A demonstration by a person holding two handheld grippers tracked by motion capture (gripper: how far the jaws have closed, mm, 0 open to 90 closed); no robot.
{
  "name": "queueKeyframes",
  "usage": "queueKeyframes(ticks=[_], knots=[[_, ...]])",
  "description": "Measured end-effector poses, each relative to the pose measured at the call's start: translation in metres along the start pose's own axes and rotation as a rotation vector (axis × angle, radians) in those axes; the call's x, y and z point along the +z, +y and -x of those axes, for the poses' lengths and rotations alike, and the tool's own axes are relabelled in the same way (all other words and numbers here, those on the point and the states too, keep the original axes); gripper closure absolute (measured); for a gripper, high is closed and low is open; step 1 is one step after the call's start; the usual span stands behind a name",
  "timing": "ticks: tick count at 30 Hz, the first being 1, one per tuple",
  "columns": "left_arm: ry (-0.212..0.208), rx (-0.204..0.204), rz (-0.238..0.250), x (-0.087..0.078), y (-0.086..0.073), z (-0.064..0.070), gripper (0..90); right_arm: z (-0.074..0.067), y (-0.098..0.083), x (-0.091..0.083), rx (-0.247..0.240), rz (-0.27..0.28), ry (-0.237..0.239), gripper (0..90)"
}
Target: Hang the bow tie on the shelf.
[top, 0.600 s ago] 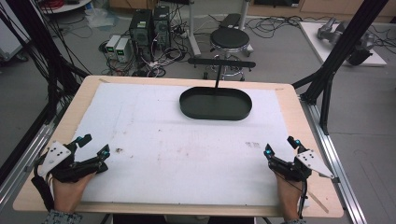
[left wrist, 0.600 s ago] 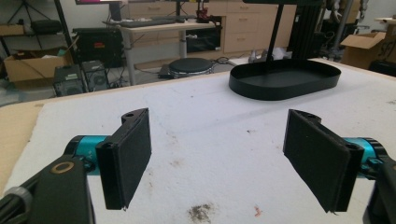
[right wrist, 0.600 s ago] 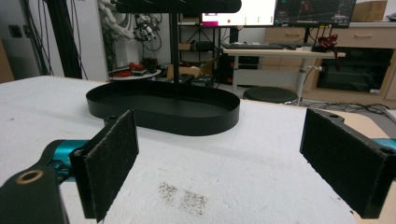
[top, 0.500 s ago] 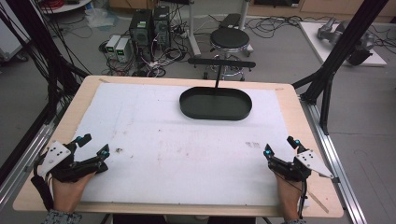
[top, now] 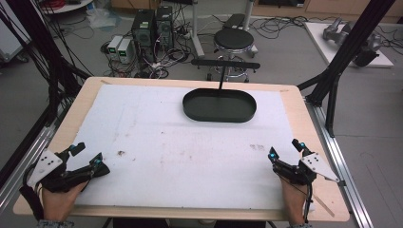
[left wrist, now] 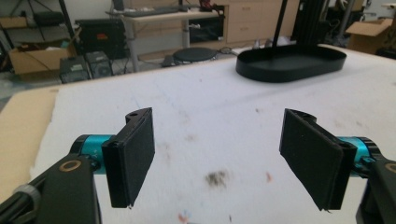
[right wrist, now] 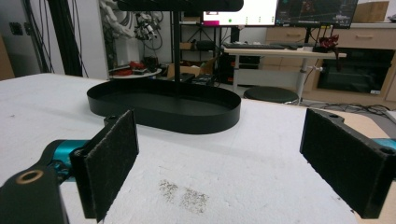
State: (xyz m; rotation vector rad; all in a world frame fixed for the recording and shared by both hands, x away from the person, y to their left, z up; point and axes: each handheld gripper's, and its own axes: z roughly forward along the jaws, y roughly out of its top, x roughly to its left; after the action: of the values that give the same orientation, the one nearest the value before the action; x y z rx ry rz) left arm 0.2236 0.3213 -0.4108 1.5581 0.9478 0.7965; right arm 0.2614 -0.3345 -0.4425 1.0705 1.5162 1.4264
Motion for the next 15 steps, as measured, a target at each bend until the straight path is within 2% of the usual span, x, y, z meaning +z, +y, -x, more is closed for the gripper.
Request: queueKeyframes(ticks=[3,6,9,15], knots=[[0.003,-0.010,-0.027,-0.009,-0.009,-0.004,27.2,0.000,0.000,0.000,0.009,0.000,0.000,10.6],[0.012,-0.024,-0.031,-0.017,-0.014,-0.007,28.5,0.001,0.000,0.000,0.016,0.001,-0.001,10.6],[0.030,-0.014,-0.040,-0.023,-0.016,-0.008,28.8,0.001,0.000,0.000,0.014,0.003,-0.002,10.6],[0.019,0.000,-0.062,-0.028,-0.024,-0.007,30.9,0.001,0.000,0.000,0.014,0.002,-0.003,10.6]])
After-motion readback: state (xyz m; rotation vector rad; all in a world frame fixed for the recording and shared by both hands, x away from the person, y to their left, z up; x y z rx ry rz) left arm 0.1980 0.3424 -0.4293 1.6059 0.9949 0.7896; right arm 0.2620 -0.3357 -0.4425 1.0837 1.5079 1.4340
